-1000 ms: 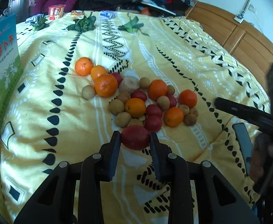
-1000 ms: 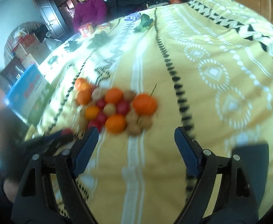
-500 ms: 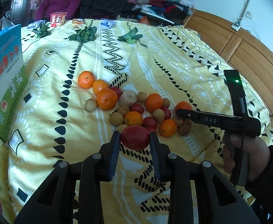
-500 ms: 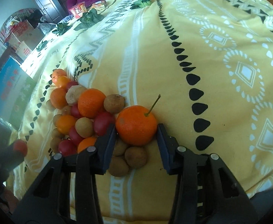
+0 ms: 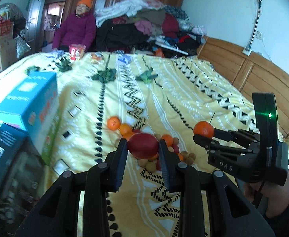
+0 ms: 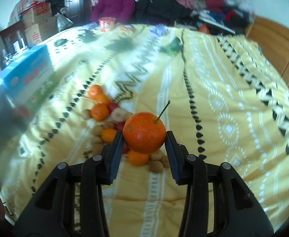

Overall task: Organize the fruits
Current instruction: 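Carry the red fruit and the orange over to the steel bowl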

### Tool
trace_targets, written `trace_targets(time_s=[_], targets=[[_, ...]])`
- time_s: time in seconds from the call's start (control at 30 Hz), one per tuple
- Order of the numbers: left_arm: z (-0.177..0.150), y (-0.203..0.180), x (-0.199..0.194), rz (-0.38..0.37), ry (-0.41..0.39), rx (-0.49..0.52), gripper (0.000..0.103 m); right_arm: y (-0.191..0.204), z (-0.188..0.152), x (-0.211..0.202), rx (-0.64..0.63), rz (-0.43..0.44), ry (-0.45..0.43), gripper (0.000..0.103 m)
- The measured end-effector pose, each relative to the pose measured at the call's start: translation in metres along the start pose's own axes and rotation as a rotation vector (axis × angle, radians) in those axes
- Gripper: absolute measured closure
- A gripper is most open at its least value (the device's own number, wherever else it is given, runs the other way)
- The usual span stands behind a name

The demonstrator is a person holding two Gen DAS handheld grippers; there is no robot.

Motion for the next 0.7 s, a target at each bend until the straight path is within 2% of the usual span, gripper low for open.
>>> trace_targets(time_s=[0.33,0.7], targets=[[0.040,0.062,-0.079,0.086,-0.132,-0.066,0.071,0.075,0.048,-0.041,-0.114,0.043,-0.100,0.060],[0.058,0.156,-0.170,0.236,-0.244,-0.150,0.071,0.177,0.080,-0.067,-0.230,0.147,-0.171,0.060]])
Point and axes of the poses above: each gripper's, at about its wrist camera, not at the fingertips, and x roughly the way its jaws point, y to its left, z to its top, the point moved 7 cm from there along x, roughly the way its jaws point, and after that the axes turned 8 degrees about -y, right-handed, at the moved point
